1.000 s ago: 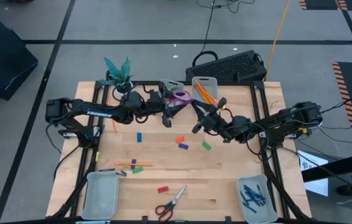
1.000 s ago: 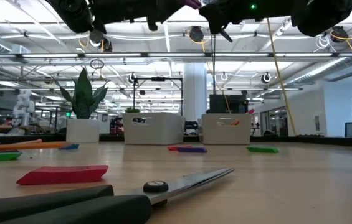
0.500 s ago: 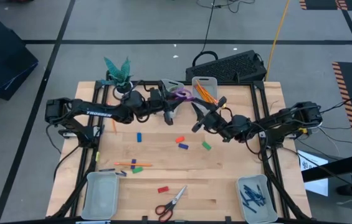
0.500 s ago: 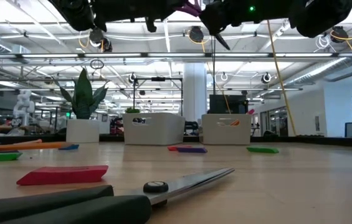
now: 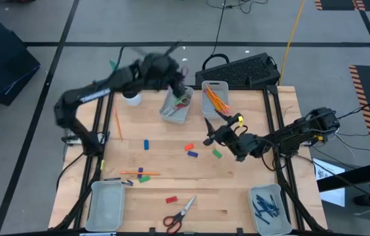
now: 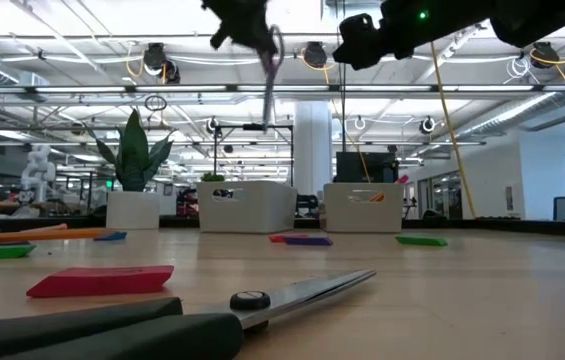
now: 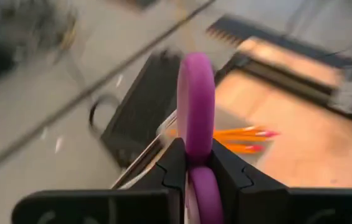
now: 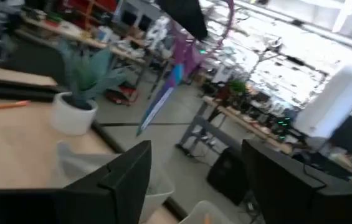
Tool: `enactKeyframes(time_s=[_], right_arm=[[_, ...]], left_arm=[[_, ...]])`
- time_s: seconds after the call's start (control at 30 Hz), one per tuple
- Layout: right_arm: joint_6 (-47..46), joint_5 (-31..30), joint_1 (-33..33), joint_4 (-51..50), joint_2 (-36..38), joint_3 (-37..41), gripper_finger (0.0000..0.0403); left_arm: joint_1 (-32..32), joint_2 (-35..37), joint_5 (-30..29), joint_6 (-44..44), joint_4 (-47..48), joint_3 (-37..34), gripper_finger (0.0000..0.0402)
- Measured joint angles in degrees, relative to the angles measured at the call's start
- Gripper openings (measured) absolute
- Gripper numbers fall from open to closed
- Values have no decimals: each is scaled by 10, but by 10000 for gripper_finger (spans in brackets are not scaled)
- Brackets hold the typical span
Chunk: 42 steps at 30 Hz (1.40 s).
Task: Sort crayons/erasers/pens/pencils in bins
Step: Put the purple scissors into the top left bin, then put the pencil into the top right bin
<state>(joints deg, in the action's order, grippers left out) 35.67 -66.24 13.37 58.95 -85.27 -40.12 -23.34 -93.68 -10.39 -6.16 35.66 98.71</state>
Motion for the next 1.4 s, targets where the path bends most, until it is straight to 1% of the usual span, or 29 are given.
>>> enactKeyframes(time_s=[0.07, 0.13, 0.2, 0.27, 0.33, 0.4, 0.47, 0.57, 0.73, 0.9, 0.97, 1.03, 1.13, 1.27, 1.4], right_arm=[[-31, 1, 6, -25, 0, 0, 243], [-52, 1, 10, -40, 0, 0, 242], [-64, 1, 12, -46, 0, 0, 241], [-67, 2, 14, -44, 0, 0, 241], [-66, 2, 14, -44, 0, 0, 240], [-69, 2, 14, -48, 0, 0, 240], [-72, 2, 14, -49, 0, 0, 240], [-78, 3, 14, -58, 0, 0, 240], [-91, 4, 14, -65, 0, 0, 240], [-116, 5, 14, -87, 0, 0, 240], [-118, 5, 14, -90, 0, 0, 240], [-126, 5, 14, -95, 0, 0, 240], [-127, 5, 17, -100, 0, 0, 240], [-144, 5, 21, -122, 0, 0, 240], [-145, 5, 27, -123, 0, 0, 240]], left_arm=[[-39, -40, 31, -29, 92, 62, 38], [-73, -83, 80, -43, 187, 118, 38], [-109, -125, 132, -51, 235, 171, 38], [-133, -163, 183, -56, 300, 213, 38], [-154, -197, 231, -53, 338, 247, 38], [-161, -225, 250, -41, 389, 267, 38], [-163, -247, 254, -32, 413, 272, 42], [-159, -274, 258, -22, 420, 266, 46], [-150, -304, 268, -25, 394, 265, 48], [-132, -312, 268, -30, 371, 265, 50], [-126, -313, 248, -33, 359, 265, 51], [-120, -313, 212, -34, 343, 265, 57], [-114, -313, 172, -41, 334, 265, 78], [-114, -313, 164, -45, 333, 265, 124], [-108, -312, 168, -43, 332, 265, 169]])
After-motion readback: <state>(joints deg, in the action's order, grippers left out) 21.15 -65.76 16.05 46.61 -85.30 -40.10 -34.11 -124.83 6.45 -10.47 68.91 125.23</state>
